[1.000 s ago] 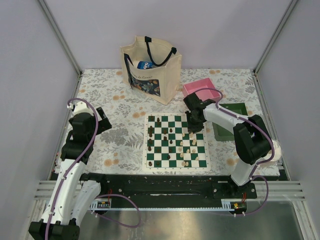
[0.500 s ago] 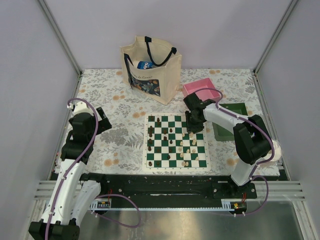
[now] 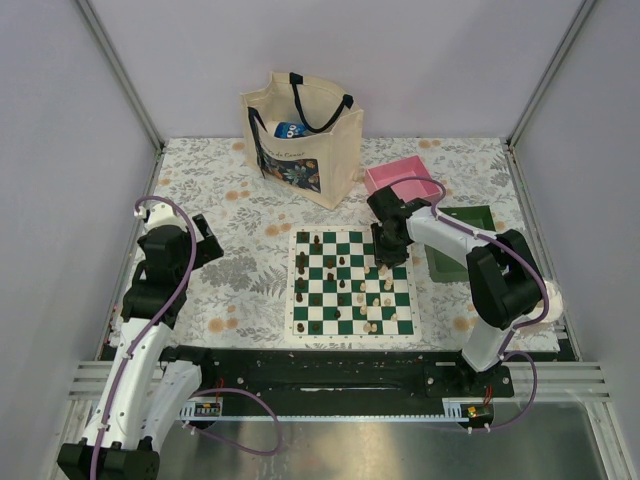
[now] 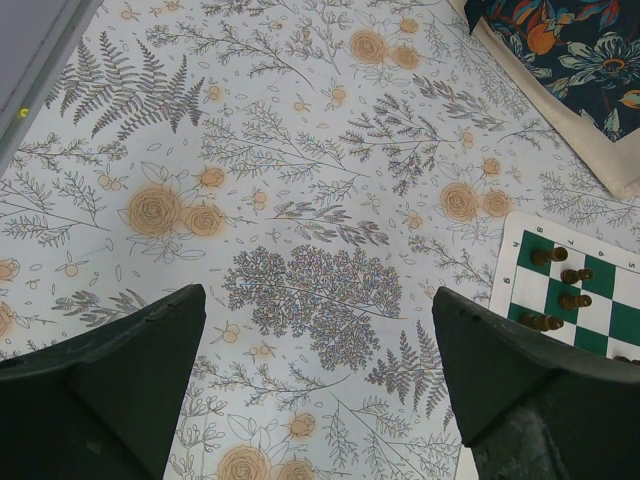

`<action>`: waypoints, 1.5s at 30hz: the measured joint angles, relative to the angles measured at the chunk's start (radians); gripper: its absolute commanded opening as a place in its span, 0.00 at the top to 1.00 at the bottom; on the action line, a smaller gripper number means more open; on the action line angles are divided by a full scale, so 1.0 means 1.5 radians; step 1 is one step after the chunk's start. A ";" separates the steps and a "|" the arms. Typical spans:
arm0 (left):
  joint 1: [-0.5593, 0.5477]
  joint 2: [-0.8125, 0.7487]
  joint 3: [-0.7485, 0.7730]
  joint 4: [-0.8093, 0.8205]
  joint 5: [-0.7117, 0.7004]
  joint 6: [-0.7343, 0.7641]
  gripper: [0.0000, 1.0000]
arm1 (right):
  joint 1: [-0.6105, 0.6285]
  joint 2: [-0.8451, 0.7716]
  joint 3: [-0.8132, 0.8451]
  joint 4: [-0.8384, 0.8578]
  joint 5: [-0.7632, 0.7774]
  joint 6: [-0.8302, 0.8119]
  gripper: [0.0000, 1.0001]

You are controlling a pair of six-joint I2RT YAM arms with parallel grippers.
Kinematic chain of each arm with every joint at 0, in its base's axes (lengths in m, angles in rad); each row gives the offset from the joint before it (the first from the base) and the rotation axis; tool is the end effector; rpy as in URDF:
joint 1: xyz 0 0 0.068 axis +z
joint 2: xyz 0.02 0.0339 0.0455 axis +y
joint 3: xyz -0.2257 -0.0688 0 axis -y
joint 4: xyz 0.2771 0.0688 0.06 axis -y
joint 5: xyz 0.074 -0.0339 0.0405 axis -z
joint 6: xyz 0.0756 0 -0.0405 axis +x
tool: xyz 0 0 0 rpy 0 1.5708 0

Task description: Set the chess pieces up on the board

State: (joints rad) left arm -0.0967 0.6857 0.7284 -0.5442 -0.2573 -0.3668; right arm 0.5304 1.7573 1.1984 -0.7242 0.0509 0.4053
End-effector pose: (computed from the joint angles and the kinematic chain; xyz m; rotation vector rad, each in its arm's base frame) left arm 0.2493 -0.0049 0.2575 -0.4313 2.0086 -0.0207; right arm 0.3220 0.1844 0.0959 -0.1682 2.8546 0.1218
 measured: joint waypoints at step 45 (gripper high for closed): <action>0.003 0.002 0.000 0.000 0.003 0.000 0.01 | -0.049 -0.080 -0.050 -0.036 0.031 -0.010 0.76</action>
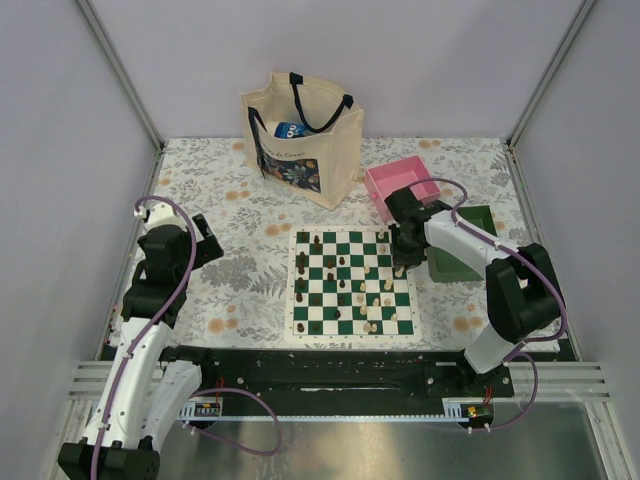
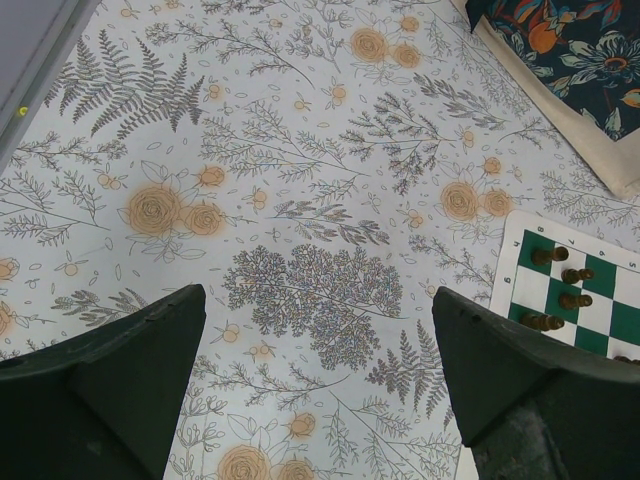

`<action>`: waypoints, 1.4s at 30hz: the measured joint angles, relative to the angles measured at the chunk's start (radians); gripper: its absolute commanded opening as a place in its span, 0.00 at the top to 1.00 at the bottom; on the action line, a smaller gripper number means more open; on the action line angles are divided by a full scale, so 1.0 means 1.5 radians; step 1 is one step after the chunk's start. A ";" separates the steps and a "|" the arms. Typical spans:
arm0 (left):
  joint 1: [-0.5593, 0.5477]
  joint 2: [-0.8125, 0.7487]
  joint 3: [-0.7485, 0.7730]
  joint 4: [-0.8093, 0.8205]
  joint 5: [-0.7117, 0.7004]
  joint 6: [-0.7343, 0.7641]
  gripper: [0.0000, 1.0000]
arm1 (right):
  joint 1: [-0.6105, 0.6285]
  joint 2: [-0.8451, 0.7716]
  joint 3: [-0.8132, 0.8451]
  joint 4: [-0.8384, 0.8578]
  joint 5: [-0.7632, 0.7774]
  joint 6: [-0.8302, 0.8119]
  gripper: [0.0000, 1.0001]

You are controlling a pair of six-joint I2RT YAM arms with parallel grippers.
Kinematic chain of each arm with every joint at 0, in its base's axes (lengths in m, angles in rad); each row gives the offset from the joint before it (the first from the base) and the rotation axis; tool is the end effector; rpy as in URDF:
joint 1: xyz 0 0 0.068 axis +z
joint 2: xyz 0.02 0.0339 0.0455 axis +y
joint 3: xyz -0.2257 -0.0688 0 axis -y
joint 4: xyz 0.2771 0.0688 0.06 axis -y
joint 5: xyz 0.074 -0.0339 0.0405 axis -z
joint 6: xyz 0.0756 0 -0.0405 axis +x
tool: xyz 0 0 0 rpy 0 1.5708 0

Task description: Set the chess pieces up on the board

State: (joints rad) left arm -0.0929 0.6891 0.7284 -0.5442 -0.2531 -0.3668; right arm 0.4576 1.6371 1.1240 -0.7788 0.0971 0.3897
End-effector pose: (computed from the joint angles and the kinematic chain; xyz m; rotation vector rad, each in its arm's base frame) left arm 0.2498 -0.0043 0.2567 -0.4328 2.0122 -0.0216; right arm 0.3145 0.1467 0.1115 -0.0772 2.8466 0.0382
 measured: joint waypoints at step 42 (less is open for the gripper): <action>0.001 0.000 0.000 0.000 0.004 0.000 0.01 | -0.014 -0.033 -0.008 0.011 0.003 -0.020 0.54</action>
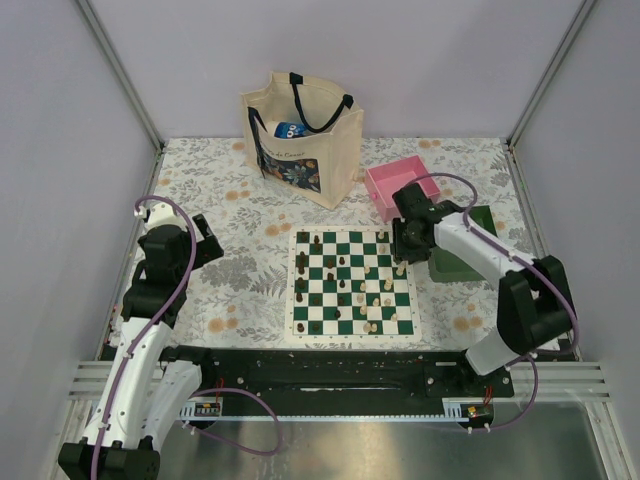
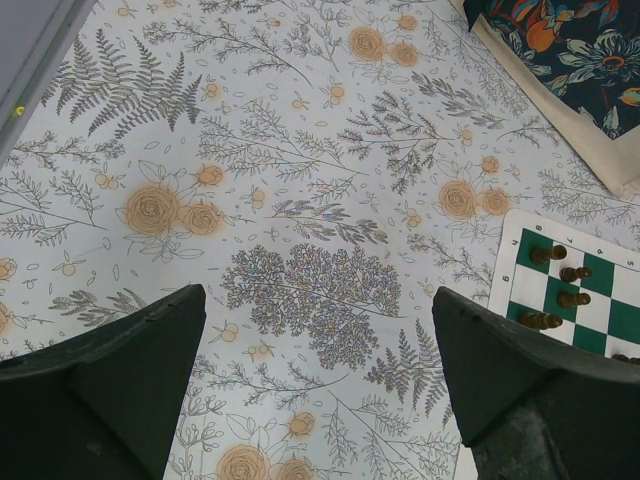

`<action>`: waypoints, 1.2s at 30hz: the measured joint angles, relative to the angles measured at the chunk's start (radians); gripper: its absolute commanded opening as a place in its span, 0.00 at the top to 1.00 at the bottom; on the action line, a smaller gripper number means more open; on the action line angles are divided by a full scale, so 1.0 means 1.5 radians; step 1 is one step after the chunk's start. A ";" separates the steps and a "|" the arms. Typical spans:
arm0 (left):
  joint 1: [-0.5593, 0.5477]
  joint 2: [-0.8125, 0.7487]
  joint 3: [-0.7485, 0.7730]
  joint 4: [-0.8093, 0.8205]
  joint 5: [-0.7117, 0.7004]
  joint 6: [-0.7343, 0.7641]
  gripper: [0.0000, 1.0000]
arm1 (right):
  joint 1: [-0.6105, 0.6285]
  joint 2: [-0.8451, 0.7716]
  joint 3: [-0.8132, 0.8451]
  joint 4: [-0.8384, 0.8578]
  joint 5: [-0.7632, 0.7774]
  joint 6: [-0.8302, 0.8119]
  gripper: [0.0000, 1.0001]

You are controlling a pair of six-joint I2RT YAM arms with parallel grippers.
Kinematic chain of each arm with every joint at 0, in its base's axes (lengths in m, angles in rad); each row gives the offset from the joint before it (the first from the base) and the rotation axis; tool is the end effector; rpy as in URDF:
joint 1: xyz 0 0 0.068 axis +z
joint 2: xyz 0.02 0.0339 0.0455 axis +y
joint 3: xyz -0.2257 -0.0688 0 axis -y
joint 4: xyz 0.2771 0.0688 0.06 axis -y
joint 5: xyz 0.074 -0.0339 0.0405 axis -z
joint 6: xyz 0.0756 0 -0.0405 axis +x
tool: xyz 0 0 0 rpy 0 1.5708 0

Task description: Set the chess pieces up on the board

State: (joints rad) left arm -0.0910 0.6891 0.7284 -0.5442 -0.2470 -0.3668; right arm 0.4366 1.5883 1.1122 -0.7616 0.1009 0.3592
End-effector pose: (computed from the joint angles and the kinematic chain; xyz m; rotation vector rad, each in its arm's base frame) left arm 0.2499 -0.0042 0.2566 -0.4312 2.0134 -0.0266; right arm 0.3172 0.1396 0.1245 -0.0844 2.7943 0.0520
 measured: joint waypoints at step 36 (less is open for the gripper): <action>0.002 0.000 0.000 0.000 0.003 0.000 0.01 | 0.076 0.007 -0.042 0.027 -0.073 0.003 0.53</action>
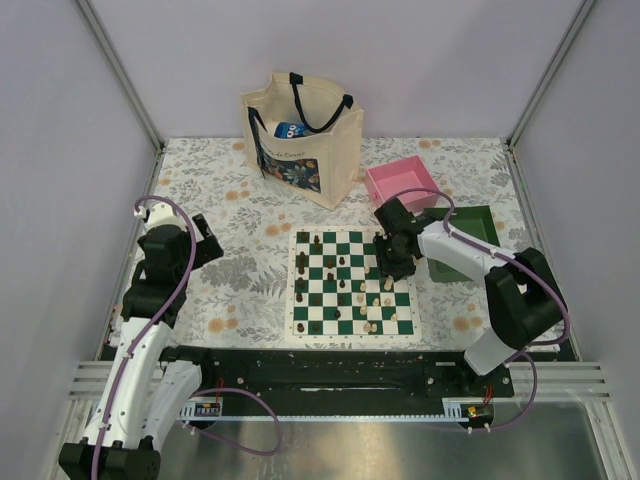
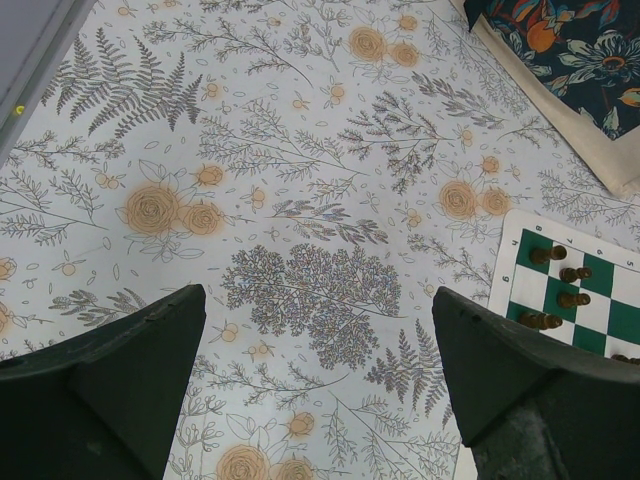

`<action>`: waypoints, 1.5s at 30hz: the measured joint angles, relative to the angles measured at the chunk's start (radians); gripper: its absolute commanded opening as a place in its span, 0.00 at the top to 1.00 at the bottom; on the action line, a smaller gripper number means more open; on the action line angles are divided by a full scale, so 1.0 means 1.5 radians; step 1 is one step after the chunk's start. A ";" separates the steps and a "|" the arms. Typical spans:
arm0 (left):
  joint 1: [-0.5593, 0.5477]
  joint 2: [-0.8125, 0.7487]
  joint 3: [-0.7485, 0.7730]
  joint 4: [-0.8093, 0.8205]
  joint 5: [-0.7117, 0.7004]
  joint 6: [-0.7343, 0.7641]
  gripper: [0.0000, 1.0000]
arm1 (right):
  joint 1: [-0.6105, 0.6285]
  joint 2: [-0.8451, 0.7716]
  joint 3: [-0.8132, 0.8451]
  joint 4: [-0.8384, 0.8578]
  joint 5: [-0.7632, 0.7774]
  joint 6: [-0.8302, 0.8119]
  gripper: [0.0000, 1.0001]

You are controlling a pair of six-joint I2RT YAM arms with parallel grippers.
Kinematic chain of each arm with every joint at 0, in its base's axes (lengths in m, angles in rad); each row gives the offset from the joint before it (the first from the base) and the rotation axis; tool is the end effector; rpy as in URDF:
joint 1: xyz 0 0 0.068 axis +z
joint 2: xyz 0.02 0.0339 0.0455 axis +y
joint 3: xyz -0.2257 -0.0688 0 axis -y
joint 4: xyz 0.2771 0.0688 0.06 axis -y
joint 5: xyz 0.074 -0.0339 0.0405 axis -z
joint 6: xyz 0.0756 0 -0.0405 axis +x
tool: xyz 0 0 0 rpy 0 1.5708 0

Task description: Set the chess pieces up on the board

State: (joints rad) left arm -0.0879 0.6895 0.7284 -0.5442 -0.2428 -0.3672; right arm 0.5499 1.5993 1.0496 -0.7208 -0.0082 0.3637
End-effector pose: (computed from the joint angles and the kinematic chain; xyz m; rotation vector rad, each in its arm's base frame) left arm 0.2500 -0.0038 0.2565 -0.4324 2.0142 -0.0291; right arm 0.2881 0.1773 0.1026 -0.2685 2.8562 0.2020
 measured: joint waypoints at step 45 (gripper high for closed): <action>0.002 0.001 0.000 0.000 0.002 0.000 0.01 | 0.001 -0.056 -0.031 -0.016 0.069 0.033 0.77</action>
State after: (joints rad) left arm -0.0856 0.6907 0.7284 -0.5442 -0.2394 -0.3672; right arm 0.5510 1.5154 1.0039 -0.7444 0.0952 0.4137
